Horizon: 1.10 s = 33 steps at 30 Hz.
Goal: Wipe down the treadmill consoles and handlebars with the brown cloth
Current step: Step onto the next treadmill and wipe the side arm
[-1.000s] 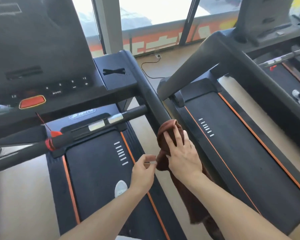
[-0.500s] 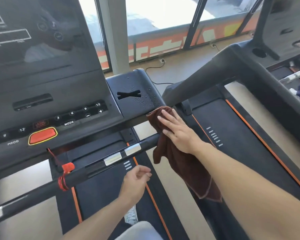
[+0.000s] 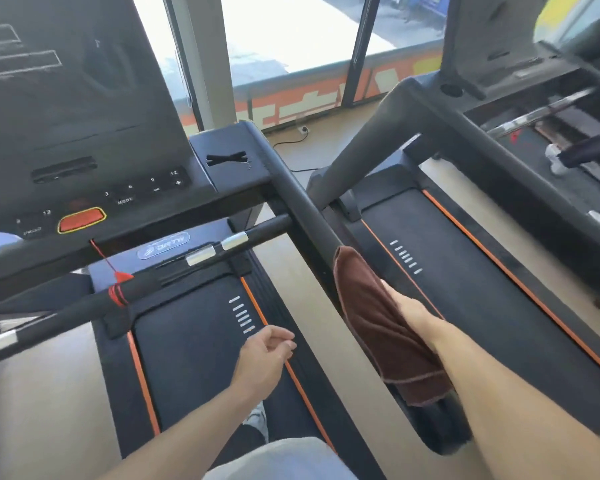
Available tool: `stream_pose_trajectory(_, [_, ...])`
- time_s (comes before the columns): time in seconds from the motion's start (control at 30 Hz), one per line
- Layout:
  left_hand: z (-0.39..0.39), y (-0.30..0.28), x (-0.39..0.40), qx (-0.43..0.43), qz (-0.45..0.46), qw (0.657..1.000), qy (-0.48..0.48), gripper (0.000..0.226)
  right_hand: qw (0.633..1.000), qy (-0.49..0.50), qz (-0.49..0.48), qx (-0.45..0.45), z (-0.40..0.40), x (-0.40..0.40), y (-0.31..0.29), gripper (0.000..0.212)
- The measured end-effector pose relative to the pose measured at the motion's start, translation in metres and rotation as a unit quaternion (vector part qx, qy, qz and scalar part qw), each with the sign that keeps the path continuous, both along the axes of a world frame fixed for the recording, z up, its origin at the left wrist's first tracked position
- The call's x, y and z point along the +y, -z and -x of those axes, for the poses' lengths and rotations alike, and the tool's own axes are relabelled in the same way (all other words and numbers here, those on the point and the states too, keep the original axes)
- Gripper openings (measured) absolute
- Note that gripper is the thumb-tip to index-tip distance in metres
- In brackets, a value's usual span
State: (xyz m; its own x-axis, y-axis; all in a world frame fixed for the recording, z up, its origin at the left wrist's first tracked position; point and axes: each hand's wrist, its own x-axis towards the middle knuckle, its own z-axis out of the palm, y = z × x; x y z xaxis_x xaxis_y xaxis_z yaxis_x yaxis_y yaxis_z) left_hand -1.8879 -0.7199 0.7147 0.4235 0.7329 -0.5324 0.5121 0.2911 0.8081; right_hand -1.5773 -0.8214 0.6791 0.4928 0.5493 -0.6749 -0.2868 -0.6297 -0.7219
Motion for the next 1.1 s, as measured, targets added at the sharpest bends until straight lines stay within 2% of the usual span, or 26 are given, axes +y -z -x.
stream_pose_trajectory(0.13, [-0.018,0.01,-0.074,-0.008,0.014,0.999,0.041,0.013,0.993,-0.063,0.041,-0.093,0.041,-0.066,-0.052,0.052])
stream_pose_trajectory(0.17, [-0.022,0.012,-0.09,-0.012,0.017,0.998,0.052,0.013,0.986,-0.086,0.053,-0.13,0.046,-0.083,-0.054,0.053])
stream_pose_trajectory(0.23, [-0.03,0.015,-0.113,-0.02,0.023,0.997,0.078,0.013,0.973,-0.11,0.055,-0.193,0.059,-0.116,-0.056,0.068])
stream_pose_trajectory(0.3, [-0.036,0.015,-0.125,-0.027,0.023,0.994,0.102,0.012,0.969,-0.079,0.045,-0.228,0.07,-0.145,-0.047,0.078])
stream_pose_trajectory(0.4, [-0.042,0.012,-0.135,-0.028,0.02,0.994,0.105,0.012,0.963,-0.058,0.036,-0.262,0.09,-0.169,-0.042,0.049])
stream_pose_trajectory(0.43, [-0.043,0.012,-0.137,-0.029,0.021,0.994,0.104,0.012,0.953,-0.073,0.033,-0.293,0.096,-0.173,-0.04,0.051])
stream_pose_trajectory(0.5, [-0.045,0.013,-0.139,-0.027,0.021,0.994,0.101,0.013,0.915,-0.128,0.05,-0.38,0.103,-0.181,-0.033,0.071])
stream_pose_trajectory(0.57, [-0.045,0.016,-0.141,-0.027,0.024,0.996,0.087,0.013,0.862,-0.176,0.077,-0.469,0.111,-0.185,-0.026,0.087])
stream_pose_trajectory(0.63, [-0.046,0.017,-0.142,-0.031,0.03,0.997,0.068,0.013,0.803,-0.225,0.089,-0.544,0.119,-0.182,-0.022,0.091])
stream_pose_trajectory(0.73, [-0.044,0.018,-0.138,-0.03,0.035,0.998,0.051,0.013,0.716,-0.293,0.085,-0.628,0.121,-0.167,-0.017,0.082])
stream_pose_trajectory(0.87, [-0.036,0.023,-0.122,-0.026,0.047,0.998,0.016,0.012,0.629,-0.394,0.101,-0.662,0.113,-0.132,-0.021,0.085])
stream_pose_trajectory(0.97, [-0.03,0.028,-0.107,-0.016,0.057,0.998,-0.018,0.013,0.586,-0.46,0.119,-0.656,0.11,-0.091,-0.034,0.087])
stream_pose_trajectory(1.1, [-0.029,0.034,-0.082,-0.021,0.068,0.996,-0.049,0.013,0.51,-0.528,0.136,-0.665,0.105,-0.027,-0.042,0.087])
